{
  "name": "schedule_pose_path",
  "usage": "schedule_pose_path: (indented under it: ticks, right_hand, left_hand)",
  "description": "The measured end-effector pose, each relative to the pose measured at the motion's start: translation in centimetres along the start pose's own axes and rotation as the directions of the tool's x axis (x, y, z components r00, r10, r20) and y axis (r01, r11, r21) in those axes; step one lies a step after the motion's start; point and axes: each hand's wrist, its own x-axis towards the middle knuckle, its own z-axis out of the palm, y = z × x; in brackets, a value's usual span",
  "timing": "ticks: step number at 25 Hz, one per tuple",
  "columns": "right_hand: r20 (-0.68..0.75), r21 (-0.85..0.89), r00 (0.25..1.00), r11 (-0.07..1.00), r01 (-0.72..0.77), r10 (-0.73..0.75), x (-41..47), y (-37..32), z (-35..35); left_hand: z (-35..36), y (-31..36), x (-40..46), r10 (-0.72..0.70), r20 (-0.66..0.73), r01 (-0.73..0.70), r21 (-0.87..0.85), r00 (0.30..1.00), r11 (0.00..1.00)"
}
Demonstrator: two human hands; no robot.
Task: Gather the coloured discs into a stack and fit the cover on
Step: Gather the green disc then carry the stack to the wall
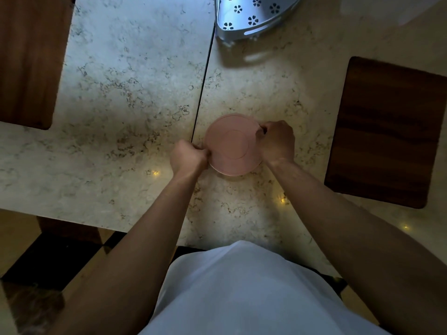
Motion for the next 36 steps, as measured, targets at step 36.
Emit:
schedule_pose_path:
  ticks: [36]
  right_hand:
    - [0.358, 0.771, 0.924, 0.515, -0.374, 0.135, -8.3, 13.7, -6.8]
  left_hand:
    - [7.5, 3.9, -5.8, 0.11, 0.3, -0.034, -0.248, 0.948, 0.968]
